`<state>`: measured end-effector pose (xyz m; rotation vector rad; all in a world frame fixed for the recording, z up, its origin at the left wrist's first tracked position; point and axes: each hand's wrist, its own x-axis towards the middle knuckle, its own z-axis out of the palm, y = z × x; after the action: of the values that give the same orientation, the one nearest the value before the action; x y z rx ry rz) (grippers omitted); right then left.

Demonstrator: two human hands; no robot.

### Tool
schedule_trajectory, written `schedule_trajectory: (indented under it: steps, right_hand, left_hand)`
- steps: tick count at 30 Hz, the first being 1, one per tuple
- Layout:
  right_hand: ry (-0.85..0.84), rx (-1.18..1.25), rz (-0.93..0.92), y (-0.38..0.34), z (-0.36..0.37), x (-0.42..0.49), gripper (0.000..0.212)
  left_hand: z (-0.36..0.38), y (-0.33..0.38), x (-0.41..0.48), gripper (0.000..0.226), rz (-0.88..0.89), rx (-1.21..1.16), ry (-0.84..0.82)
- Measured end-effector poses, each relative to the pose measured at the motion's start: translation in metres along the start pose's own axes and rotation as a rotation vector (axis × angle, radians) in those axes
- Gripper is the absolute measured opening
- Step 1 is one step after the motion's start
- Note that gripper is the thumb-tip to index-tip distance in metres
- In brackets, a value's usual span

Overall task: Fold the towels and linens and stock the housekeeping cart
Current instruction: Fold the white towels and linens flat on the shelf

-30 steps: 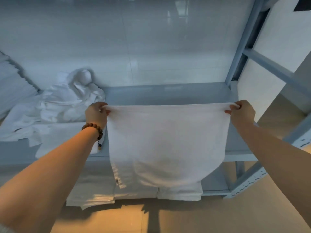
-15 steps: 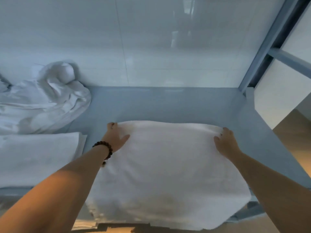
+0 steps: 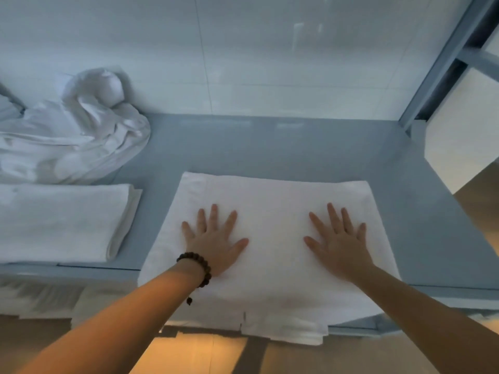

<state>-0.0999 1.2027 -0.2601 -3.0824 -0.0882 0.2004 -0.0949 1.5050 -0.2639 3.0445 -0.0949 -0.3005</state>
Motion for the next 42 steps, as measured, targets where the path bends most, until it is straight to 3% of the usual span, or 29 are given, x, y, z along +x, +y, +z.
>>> schedule_trajectory:
  steps: [5,19,23,27,31,34,38,42]
  right_hand:
    - [0.005,-0.042,0.021,0.005,0.008,0.015,0.071]
    - [0.009,-0.053,0.004,0.016,-0.015,0.154,0.070]
    - [0.063,-0.090,0.094,0.003,-0.030,0.158,0.069]
    - [0.192,-0.003,0.000,-0.029,-0.023,0.104,0.068]
    - [0.005,0.009,-0.118,-0.048,0.005,0.043,0.075]
    - [0.024,-0.008,-0.077,-0.047,0.006,0.048,0.073]
    - [0.044,-0.003,-0.023,-0.048,0.003,0.056,0.073]
    - [0.269,-0.010,-0.056,-0.024,-0.017,0.070,0.070]
  left_hand:
    - [0.005,0.002,0.018,0.081,-0.027,0.028,0.074]
    - [-0.026,0.003,0.145,0.084,-0.068,0.047,0.090]
    - [-0.044,0.020,0.137,0.076,-0.151,0.040,0.140]
    - [-0.024,0.042,0.061,0.084,-0.074,-0.008,0.130]
    - [0.009,0.055,0.009,0.089,-0.040,0.028,0.014]
    - [0.011,0.052,0.025,0.088,-0.017,0.008,0.068]
    - [0.003,0.034,0.065,0.087,0.145,0.072,0.090]
    - [-0.012,0.002,0.099,0.076,0.342,0.134,0.068]
